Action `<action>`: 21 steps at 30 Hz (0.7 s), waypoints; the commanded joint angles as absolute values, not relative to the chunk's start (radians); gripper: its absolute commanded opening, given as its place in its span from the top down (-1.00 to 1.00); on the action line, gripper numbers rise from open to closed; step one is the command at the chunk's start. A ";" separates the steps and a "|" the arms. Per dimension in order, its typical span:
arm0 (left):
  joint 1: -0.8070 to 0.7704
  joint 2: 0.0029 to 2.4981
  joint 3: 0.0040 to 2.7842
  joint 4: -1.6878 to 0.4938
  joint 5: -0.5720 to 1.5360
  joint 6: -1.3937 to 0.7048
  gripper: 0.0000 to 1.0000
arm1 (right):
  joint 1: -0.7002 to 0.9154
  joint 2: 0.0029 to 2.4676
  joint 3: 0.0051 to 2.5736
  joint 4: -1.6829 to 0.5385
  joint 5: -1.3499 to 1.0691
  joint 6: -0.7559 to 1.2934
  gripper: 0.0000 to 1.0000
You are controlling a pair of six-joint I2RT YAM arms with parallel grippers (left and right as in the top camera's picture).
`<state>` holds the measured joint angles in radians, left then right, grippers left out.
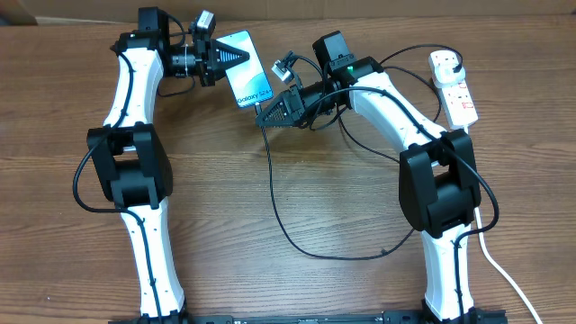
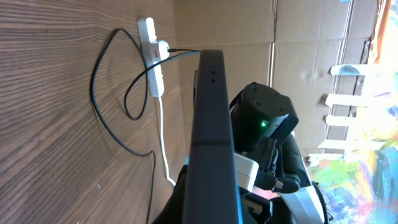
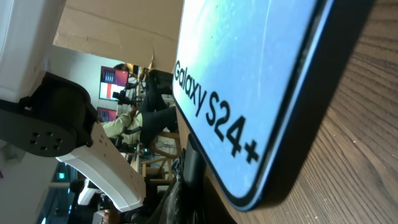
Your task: Plug charger to phone and switch on socket
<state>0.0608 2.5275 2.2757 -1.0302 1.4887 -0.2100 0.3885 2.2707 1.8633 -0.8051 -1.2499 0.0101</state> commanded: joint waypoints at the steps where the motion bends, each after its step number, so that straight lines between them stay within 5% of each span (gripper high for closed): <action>1: 0.032 2.513 2.291 -1.048 1.546 -0.178 0.92 | 0.390 2.232 1.873 -0.767 -1.243 0.031 0.92; 18: 0.032 2.513 2.291 -1.069 1.571 -0.152 0.91 | 0.389 2.232 1.873 -0.746 -1.231 0.057 0.92; 21: 0.034 2.513 2.291 -1.069 1.567 -0.152 0.91 | 0.387 2.232 1.873 -0.753 -1.231 0.056 0.55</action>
